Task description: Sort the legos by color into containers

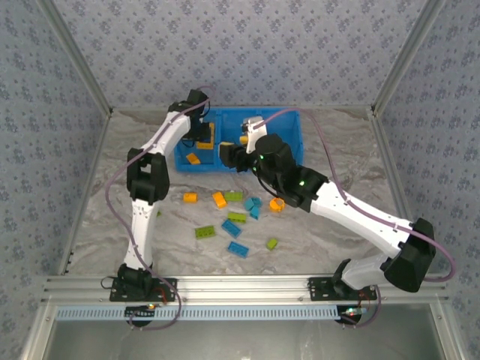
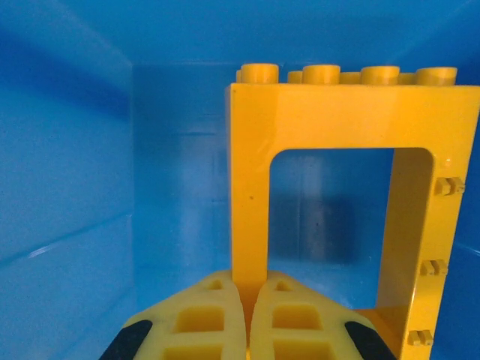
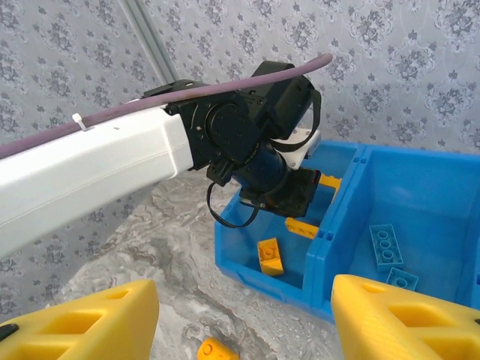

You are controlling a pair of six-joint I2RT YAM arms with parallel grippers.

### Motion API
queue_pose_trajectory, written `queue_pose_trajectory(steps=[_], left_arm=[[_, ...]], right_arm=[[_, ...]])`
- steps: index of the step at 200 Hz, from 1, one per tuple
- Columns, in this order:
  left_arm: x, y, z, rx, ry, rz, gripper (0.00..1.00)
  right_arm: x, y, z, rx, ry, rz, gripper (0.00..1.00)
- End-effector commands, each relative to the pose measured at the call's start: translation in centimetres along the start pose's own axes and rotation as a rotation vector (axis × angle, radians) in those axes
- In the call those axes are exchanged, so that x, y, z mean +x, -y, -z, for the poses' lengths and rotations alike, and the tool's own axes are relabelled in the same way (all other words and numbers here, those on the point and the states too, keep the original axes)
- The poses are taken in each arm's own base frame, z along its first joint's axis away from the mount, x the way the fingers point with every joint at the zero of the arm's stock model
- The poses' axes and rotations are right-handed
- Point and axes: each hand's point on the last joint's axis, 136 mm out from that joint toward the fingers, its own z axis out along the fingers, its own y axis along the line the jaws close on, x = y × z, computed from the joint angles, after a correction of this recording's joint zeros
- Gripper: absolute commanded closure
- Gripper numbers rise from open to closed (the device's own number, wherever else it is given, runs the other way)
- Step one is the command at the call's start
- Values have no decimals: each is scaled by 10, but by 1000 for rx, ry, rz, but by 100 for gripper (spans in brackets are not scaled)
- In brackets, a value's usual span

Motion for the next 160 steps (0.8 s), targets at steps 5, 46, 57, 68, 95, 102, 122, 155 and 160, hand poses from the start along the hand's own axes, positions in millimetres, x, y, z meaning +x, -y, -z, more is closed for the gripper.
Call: queue_pose_trajectory(steps=[5, 46, 57, 68, 95, 102, 122, 155, 160], left_arm=[[-8, -1, -1, 31, 4, 4, 100], [-2, 4, -5, 58, -20, 8, 94], [-1, 5, -5, 64, -24, 8, 92], [-3, 6, -2, 72, -18, 8, 90], [-6, 10, 3, 97, -9, 4, 88], [-7, 11, 3, 104, -8, 3, 88], [-7, 15, 2, 123, -11, -5, 85], [-8, 14, 3, 126, -9, -1, 79], [-8, 13, 4, 122, -7, -1, 78]], right_arm=[[2, 1, 6, 4, -15, -14, 35], [12, 9, 10, 35, -38, -25, 35], [14, 10, 11, 40, -45, -29, 35], [16, 12, 12, 46, -54, -33, 35], [21, 15, 17, 57, -68, -36, 35], [20, 17, 19, 62, -66, -39, 35], [16, 18, 24, 64, -57, -43, 35], [14, 21, 30, 76, -54, -47, 35], [26, 26, 30, 89, -79, -40, 35]])
